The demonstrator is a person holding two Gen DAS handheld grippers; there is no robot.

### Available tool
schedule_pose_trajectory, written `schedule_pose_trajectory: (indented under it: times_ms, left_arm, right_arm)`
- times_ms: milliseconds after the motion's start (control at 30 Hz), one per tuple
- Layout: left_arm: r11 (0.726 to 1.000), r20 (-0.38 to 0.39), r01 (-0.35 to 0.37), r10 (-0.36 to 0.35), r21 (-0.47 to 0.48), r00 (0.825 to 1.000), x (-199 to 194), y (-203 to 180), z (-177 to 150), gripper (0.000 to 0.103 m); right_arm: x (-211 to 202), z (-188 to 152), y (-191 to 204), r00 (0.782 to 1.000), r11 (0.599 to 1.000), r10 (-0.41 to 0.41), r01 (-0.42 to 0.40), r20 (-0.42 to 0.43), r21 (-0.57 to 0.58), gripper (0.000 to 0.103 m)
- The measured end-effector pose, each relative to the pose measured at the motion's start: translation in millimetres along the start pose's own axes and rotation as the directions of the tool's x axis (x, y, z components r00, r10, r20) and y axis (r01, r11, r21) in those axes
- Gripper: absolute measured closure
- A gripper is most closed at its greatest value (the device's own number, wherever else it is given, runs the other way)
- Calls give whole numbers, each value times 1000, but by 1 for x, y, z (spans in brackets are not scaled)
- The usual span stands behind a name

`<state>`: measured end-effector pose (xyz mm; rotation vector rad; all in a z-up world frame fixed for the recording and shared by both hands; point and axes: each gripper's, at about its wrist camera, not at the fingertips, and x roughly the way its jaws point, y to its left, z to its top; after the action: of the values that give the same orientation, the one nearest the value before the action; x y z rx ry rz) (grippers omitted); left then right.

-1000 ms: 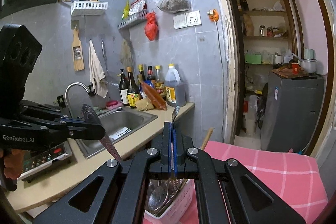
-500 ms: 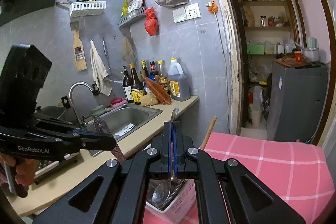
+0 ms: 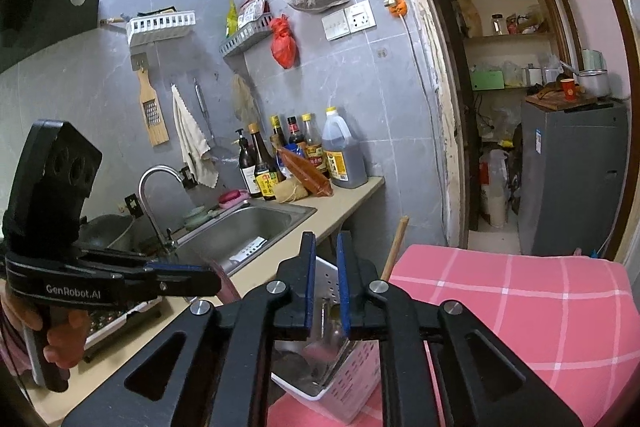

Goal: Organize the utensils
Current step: 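Move both open tools back toward the last two spoons on the tablecloth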

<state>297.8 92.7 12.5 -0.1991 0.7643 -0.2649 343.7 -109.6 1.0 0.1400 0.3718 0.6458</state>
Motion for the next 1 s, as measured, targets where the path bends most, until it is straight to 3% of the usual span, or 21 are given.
schedule_pose_trajectory:
  times_ms: [233,333,400,533,600,667,767,1000]
  left_arm:
    - [999,102,-10,14,-32,995,-16,-5,3,80]
    - [999,160,-30,35,-34,987,-24,-13,4,64]
    - [999,210,-32,37,-26,977,-31,-21,4,48]
    - [998,267,-66,60,11,962,-38,-43,4,37]
    - [996,291,-87,76,25,954,-40,-54,2,19]
    - [995,324,-100,85,30,942,-42,-65,-1,12]
    - [995,344,-94,77,34,936,-40,-77,-5,4]
    - [996,360,-82,67,24,930,-29,-106,-23,0]
  right_arm:
    - [-30,11,-9,996,998,-52,50,70,25,61]
    - [-46,17,-14,992,996,-83,79,100,36,51]
    - [-58,22,-18,987,994,-103,99,122,42,38]
    - [-88,29,-27,973,987,-159,151,168,64,23]
    - [-103,31,-32,967,983,-179,168,184,76,11]
    - [-118,33,-38,959,979,-199,184,200,89,4]
    - [-139,32,-47,949,971,-233,216,215,98,1]
    - [-178,22,-62,928,950,-311,299,204,88,1]
